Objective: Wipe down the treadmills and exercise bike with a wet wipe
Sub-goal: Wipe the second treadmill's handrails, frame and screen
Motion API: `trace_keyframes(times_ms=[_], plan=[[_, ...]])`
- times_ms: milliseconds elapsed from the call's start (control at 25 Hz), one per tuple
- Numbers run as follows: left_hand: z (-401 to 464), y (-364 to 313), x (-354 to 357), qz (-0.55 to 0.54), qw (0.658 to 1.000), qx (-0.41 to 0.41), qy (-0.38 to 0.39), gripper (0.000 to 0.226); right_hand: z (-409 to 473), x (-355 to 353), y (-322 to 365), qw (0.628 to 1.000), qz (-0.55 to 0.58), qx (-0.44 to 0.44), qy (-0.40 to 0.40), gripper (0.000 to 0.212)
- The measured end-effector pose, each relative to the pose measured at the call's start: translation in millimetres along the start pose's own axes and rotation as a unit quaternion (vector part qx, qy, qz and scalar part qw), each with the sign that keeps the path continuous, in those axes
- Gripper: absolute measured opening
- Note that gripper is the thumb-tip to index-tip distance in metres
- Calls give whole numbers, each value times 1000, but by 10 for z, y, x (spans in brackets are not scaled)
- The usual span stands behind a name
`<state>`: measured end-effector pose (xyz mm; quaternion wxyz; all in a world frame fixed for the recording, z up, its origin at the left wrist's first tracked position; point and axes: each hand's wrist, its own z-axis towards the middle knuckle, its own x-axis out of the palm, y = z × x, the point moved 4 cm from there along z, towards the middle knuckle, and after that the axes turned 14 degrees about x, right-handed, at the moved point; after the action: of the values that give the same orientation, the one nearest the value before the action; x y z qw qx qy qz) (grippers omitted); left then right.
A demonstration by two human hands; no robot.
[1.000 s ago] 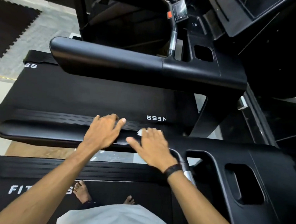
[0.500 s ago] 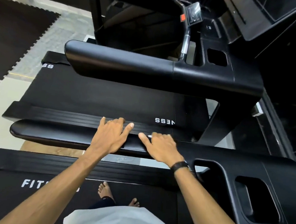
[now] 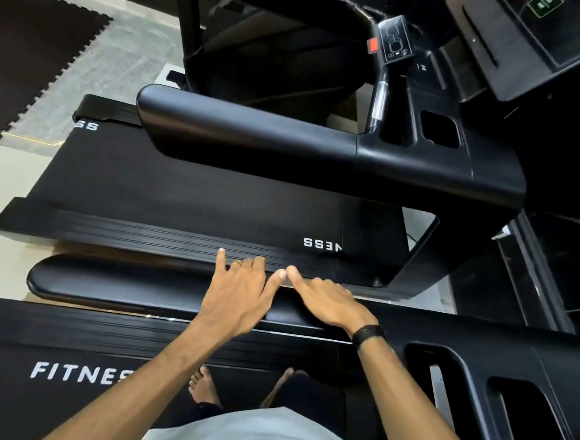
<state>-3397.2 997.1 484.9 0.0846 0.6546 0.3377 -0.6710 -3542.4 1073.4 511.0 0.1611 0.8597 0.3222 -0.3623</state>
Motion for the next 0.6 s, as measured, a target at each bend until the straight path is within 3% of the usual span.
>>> trace_keyframes(times_ms=[80,200,320,400,600], plan=[[-20,-2,-21,0,1000,-1,-5,74,-214,49,73,997,55,-54,5,76],[-32,-7,-23,-22,999,-13,-27,69,-538,-61,-274,994,104,-37,-12,57],[-10,-17,-20,-23,999,-9,-29,72,-304,-225,-439,997,45,57,-2,77],[-17,-21,-29,-22,999,-15,-30,73,-111,-229,-212,997,28,67,30,89],[-16,27,-1,-30,998,-45,-19,68,-326,-47,101,995,35,-92,12,79]])
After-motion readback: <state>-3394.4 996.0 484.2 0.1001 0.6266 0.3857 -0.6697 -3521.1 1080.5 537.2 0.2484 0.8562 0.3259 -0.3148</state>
